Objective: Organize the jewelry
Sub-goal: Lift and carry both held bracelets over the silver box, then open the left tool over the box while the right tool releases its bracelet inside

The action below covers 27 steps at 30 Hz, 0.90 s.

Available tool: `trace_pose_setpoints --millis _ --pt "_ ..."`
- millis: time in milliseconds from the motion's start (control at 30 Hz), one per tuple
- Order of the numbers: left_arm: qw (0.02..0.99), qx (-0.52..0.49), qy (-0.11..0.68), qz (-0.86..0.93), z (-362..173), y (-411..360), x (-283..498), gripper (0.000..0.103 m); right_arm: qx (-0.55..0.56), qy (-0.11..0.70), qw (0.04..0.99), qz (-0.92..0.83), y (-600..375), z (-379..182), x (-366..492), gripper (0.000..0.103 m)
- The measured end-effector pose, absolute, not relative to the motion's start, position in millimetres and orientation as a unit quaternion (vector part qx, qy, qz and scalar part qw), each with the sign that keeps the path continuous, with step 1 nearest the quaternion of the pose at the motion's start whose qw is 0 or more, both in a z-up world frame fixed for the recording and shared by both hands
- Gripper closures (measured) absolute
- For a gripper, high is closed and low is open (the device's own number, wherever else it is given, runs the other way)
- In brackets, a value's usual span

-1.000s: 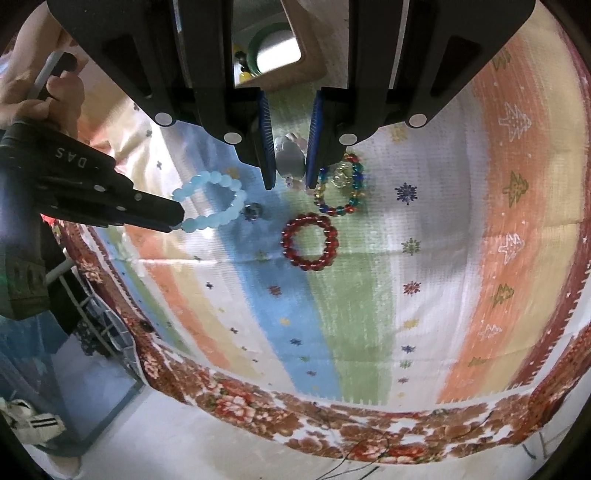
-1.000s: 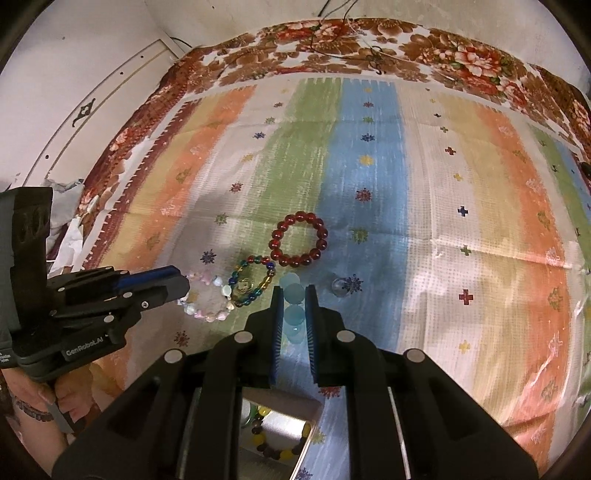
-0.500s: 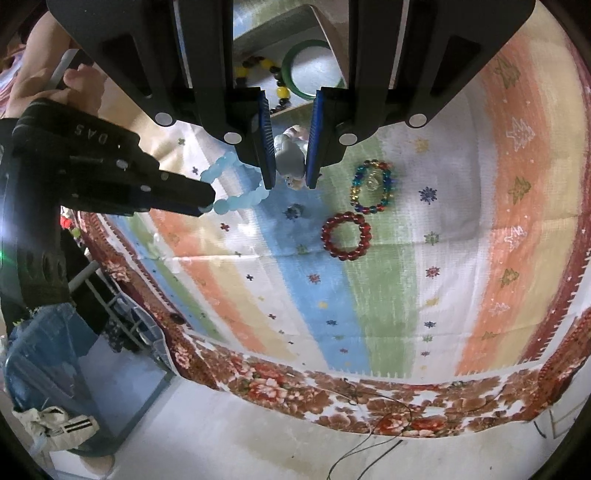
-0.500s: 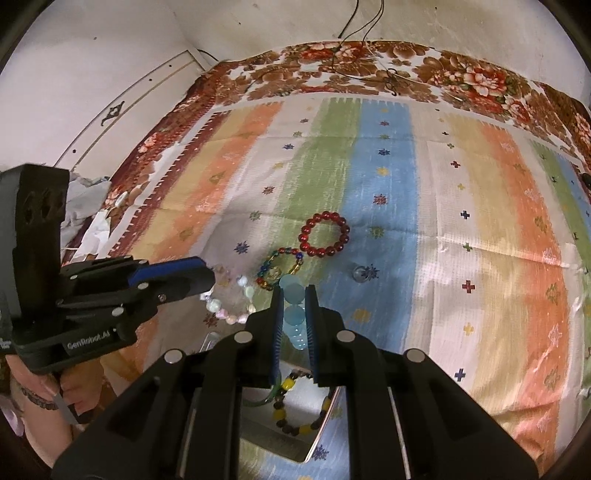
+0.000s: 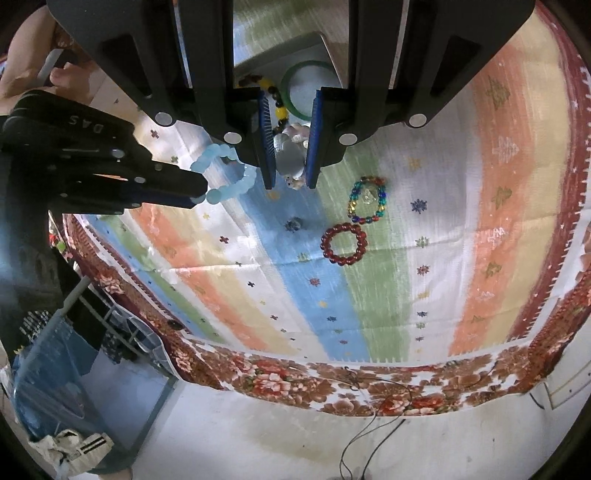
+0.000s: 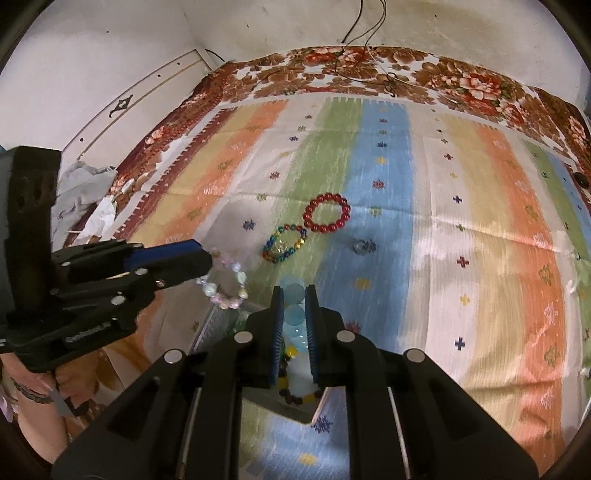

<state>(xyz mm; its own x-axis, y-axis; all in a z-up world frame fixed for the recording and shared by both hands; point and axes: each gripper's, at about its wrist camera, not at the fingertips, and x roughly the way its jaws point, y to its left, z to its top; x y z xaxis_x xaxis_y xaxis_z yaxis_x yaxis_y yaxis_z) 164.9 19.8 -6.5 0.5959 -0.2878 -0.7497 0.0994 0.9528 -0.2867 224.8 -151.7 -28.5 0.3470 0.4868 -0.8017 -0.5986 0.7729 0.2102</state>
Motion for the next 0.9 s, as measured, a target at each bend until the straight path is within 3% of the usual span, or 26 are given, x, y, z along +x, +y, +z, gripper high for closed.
trace_pose_setpoints --millis 667,767,800,833,900 --pt "0.875 -0.072 0.463 -0.121 -31 -8 139 0.087 -0.061 0.49 0.795 0.351 -165 -52 191 0.09" --pt "0.873 -0.07 0.471 -0.111 -35 -7 143 0.081 -0.066 0.498 0.789 0.353 -161 -57 193 0.081" --pt "0.873 -0.072 0.471 -0.106 -36 -4 144 0.077 -0.07 0.498 0.791 0.348 -159 -57 194 0.071" --pt "0.873 -0.074 0.471 -0.103 -36 -1 145 0.077 -0.072 0.498 0.793 0.344 -159 -58 195 0.068" --pt "0.872 -0.08 0.473 -0.096 -37 6 149 0.077 -0.074 0.5 0.794 0.338 -158 -59 201 0.067"
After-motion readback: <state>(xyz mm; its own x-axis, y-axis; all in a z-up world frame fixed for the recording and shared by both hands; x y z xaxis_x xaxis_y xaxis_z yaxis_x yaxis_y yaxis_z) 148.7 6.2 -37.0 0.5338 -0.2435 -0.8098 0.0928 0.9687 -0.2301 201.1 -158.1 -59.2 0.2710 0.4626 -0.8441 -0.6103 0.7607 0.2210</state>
